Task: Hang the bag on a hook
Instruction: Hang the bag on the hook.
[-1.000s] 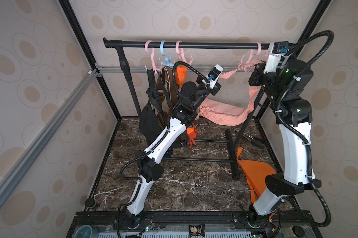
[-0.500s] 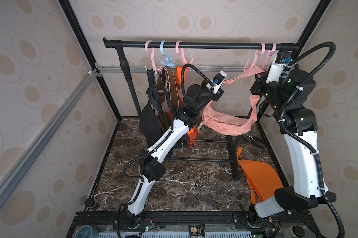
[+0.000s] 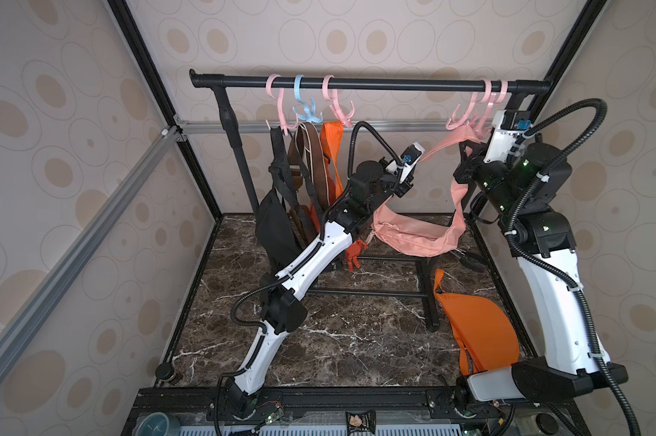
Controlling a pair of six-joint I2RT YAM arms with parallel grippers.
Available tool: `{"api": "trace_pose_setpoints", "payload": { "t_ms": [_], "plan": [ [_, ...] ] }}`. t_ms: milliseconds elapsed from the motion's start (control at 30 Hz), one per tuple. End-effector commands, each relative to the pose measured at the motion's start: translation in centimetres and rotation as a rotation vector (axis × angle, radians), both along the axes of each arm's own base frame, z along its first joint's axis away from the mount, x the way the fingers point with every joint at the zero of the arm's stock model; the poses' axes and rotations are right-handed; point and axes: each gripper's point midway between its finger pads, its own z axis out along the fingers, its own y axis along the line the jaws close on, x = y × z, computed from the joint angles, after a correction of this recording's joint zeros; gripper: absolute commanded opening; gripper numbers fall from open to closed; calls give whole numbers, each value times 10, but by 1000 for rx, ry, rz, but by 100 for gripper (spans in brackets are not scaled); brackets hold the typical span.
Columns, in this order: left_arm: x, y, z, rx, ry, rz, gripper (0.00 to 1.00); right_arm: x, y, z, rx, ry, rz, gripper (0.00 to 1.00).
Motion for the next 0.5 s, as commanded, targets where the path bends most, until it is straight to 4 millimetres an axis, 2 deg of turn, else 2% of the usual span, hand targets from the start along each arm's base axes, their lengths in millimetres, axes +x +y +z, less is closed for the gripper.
{"api": "trace_pose_setpoints", "payload": {
  "t_ms": [0, 167, 267, 367, 467],
  "plan": [
    [-11, 0, 8, 6, 0, -7, 32, 1, 2, -1, 16, -2, 23, 0],
    [-19, -6, 1, 38, 3, -2, 44, 1, 5, -1, 30, -5, 46, 3],
    [-28, -7, 5, 35, -4, -4, 44, -1, 8, -3, 41, 3, 62, 5],
    [-36, -4, 9, 24, -8, -13, 51, -2, 7, -9, 49, 10, 61, 14],
    [-41, -5, 6, 22, 5, -28, 50, -2, 5, -15, 48, 19, 51, 22]
  ]
}}
